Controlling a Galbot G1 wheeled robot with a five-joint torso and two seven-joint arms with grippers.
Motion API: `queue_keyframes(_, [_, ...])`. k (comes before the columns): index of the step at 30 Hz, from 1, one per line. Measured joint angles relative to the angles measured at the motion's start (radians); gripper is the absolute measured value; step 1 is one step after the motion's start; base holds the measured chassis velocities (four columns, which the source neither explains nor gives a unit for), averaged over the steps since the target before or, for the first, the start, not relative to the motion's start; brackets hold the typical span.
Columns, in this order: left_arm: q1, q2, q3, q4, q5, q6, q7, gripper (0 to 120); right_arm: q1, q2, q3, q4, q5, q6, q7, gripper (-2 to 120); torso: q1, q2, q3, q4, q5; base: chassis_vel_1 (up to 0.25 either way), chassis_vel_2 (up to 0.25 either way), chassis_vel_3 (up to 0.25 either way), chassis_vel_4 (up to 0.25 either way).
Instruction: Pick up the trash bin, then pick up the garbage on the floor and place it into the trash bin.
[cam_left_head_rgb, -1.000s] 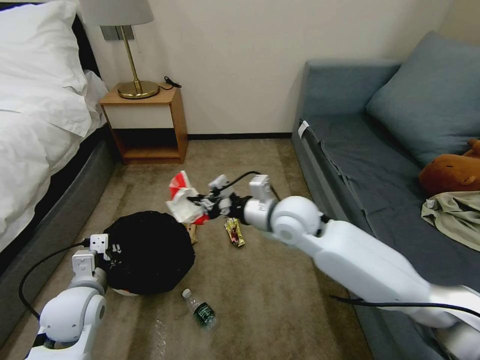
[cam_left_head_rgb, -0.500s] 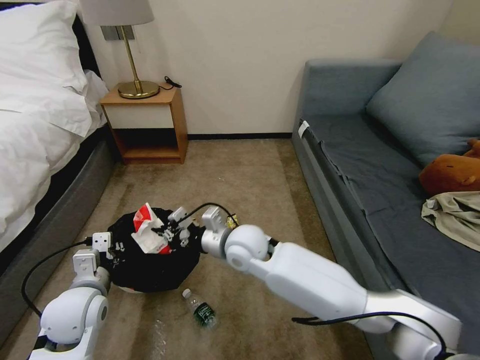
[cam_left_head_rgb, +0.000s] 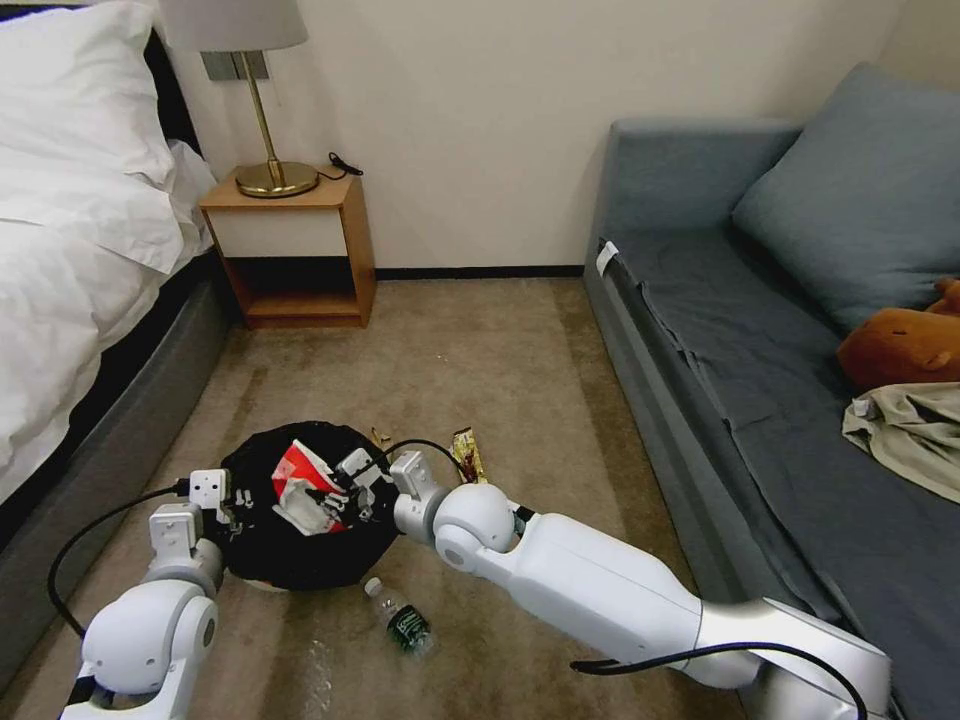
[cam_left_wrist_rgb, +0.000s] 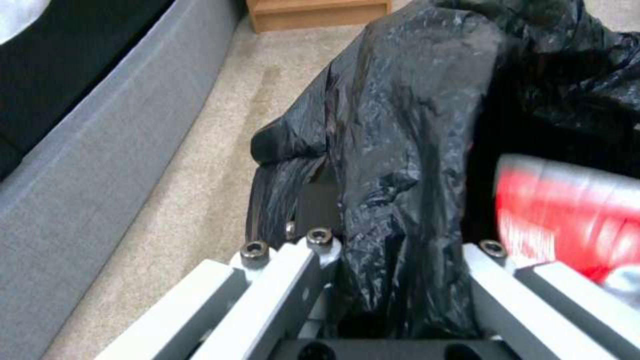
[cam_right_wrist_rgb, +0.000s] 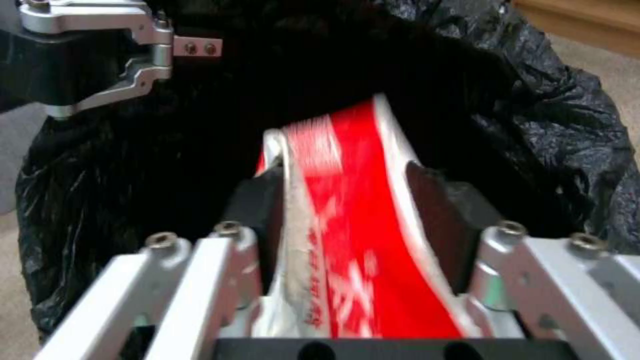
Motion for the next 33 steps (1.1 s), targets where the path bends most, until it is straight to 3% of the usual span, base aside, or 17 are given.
queue_keyframes(4, [0.001, -0.002, -0.004, -0.002, -0.001, 0.000, 0.000, 4, 0.002, -0.001, 0.000, 0.003, 0.000, -0.001, 0.000, 55, 0.000, 0.000, 0.000, 0.0000, 0.0000, 0.000, 0.000, 0.000, 0.000])
queue_keyframes(5, [0.004, -0.004, -0.011, -0.011, -0.006, 0.002, 0.002, 4, 0.005, -0.002, 0.001, 0.011, -0.005, -0.001, 0.000, 65, 0.000, 0.000, 0.000, 0.0000, 0.0000, 0.000, 0.000, 0.000, 0.000])
queue_keyframes(7, [0.006, -0.004, -0.016, -0.016, -0.009, 0.004, 0.002, 4, 0.007, -0.002, 0.006, 0.017, -0.011, -0.002, 0.003, 70, 0.000, 0.000, 0.000, 0.0000, 0.0001, 0.000, 0.000, 0.000, 0.000])
queue_keyframes(8, [0.011, -0.001, -0.030, -0.026, -0.015, 0.008, 0.001, 4, 0.014, -0.001, 0.031, 0.036, -0.022, -0.006, 0.009, 79, 0.000, 0.000, 0.000, -0.0001, 0.0000, 0.000, 0.000, 0.000, 0.000])
queue_keyframes(15, [0.031, 0.019, -0.067, -0.047, -0.043, 0.015, -0.006, 4, 0.060, -0.009, 0.101, 0.072, -0.008, -0.026, 0.017, 98, 0.000, 0.000, 0.000, 0.0001, 0.0001, 0.000, 0.000, 0.000, 0.000])
queue_keyframes(20, [0.047, 0.032, -0.093, -0.049, -0.059, 0.014, -0.005, 4, 0.084, -0.038, 0.137, 0.088, 0.015, -0.053, 0.030, 100, 0.000, 0.000, 0.000, 0.0001, 0.0001, 0.000, 0.000, 0.000, 0.000])
queue_keyframes(26, [0.058, 0.052, -0.128, -0.048, -0.083, 0.008, -0.001, 4, 0.022, -0.116, 0.159, 0.116, 0.003, -0.193, 0.068, 100, 0.000, 0.000, 0.000, -0.0002, 0.0002, 0.000, 0.000, 0.000, 0.000])
queue_keyframes(33, [0.047, 0.058, -0.147, -0.039, -0.096, 0.006, 0.007, 4, -0.035, -0.124, 0.157, 0.096, -0.026, -0.247, 0.055, 100, 0.000, 0.000, 0.000, 0.0001, 0.0002, 0.000, 0.000, 0.000, 0.000])
